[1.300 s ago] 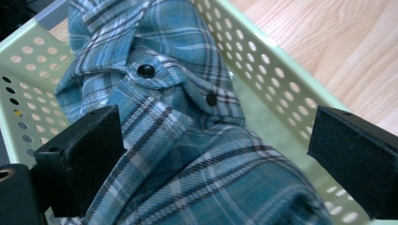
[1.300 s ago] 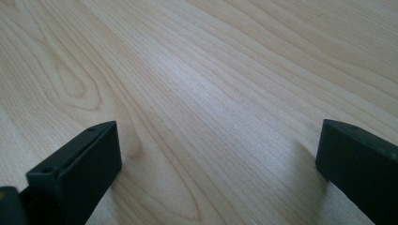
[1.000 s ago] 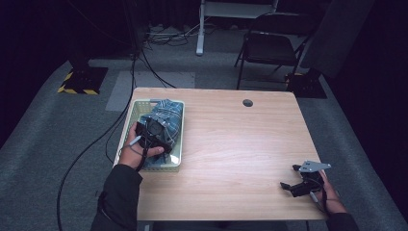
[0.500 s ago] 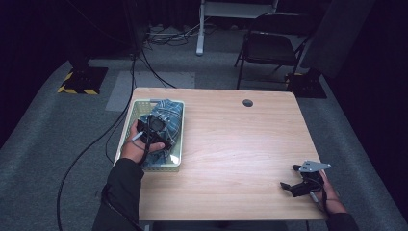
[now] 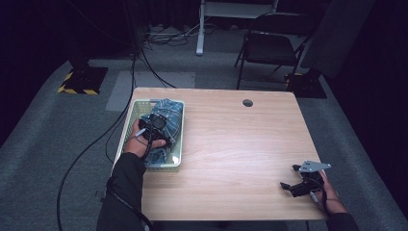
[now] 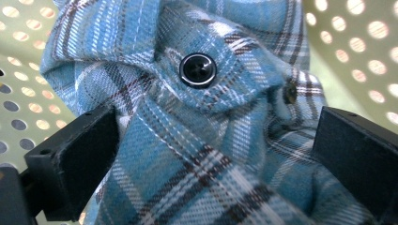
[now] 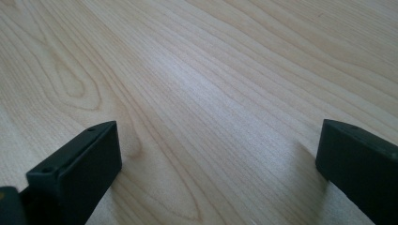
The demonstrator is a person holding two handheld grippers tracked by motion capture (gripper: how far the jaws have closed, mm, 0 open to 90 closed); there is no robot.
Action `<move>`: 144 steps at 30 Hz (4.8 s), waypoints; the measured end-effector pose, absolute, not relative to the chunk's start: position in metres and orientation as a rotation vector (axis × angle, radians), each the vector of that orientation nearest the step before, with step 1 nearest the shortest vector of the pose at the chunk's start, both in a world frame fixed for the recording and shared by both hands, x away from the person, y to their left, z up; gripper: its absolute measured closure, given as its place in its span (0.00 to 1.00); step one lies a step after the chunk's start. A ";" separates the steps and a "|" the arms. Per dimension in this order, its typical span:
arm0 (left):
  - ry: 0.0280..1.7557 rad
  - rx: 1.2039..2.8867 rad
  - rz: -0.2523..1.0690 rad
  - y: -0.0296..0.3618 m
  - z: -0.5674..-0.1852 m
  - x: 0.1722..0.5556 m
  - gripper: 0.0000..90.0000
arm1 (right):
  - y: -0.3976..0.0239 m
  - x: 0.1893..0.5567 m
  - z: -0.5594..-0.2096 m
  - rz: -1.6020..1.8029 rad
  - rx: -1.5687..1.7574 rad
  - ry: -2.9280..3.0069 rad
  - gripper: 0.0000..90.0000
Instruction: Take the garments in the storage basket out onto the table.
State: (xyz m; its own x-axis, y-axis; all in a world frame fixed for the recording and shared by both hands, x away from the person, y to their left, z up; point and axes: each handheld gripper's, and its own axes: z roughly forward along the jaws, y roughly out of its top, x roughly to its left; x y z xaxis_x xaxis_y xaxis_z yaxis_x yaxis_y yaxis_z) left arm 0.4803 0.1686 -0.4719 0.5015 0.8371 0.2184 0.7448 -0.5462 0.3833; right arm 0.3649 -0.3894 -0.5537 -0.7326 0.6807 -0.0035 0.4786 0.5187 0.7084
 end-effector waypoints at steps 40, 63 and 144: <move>1.491 2.507 0.590 0.165 -0.503 0.492 0.27 | -0.389 0.365 -0.554 1.029 0.973 2.481 0.01; 1.518 2.392 0.671 0.170 -0.489 0.480 0.58 | -0.389 0.365 -0.554 1.029 0.973 2.481 0.00; 1.226 2.156 0.742 0.135 -0.399 0.420 0.59 | -0.389 0.365 -0.554 1.029 0.973 2.481 0.01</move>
